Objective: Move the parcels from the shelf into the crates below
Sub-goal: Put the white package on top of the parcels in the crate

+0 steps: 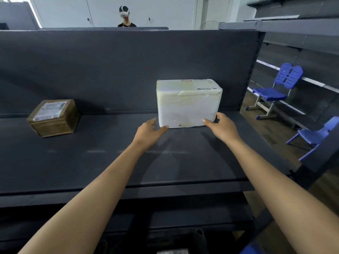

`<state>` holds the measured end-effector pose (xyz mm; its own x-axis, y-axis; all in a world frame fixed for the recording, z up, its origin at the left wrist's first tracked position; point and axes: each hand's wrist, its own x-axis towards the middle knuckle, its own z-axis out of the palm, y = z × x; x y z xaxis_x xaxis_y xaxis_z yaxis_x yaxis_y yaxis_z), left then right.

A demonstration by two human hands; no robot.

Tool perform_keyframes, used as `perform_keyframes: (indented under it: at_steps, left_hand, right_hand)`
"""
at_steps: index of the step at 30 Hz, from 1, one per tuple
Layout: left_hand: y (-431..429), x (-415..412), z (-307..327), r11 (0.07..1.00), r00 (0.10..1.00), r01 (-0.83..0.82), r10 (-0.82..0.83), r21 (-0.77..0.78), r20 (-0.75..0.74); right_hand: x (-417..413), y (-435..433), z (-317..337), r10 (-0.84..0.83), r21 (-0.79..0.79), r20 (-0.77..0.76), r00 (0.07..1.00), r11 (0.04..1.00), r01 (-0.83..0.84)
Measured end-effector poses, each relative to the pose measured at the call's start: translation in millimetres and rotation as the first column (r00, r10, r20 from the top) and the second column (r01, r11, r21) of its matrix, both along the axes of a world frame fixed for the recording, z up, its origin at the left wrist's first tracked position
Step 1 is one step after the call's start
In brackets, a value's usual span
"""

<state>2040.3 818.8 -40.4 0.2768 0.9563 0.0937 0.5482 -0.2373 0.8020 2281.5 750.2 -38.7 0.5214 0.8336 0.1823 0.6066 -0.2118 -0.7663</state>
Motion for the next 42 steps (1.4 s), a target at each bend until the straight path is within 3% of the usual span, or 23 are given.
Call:
perform_keyframes:
  at_steps: [7,13,21,30,42]
  left_hand:
    - [48.8,29.6,-6.0,0.999,0.998,-0.05,0.05,0.012,-0.045]
    - [70.6,46.2,-5.3,0.999,0.994,-0.036,0.032,0.041,0.105]
    - [63.0,45.6,7.9,0.988,0.982,-0.095,0.073,0.119,0.172]
    - [-47.5,-36.3,22.7,0.977,0.927,-0.097,0.019,0.19,0.375]
    - [-229.4,-201.0,-11.6,0.994,0.825,-0.107,0.107,-0.033,0.555]
  right_hand:
    - [31.5,39.6,-9.0,0.016,0.022,-0.07,0.997,1.0,-0.014]
    - [47.7,64.2,-15.0,0.053,0.083,-0.193,0.98,0.996,-0.037]
    - [35.1,56.0,-25.1,0.059,0.225,-0.188,0.98,0.974,-0.016]
    - [-45.5,-42.5,-12.8,0.125,0.425,-0.213,0.969,0.905,-0.023]
    - [-207.1,-209.3,-63.2,0.21,0.43,-0.28,0.937,0.9,-0.074]
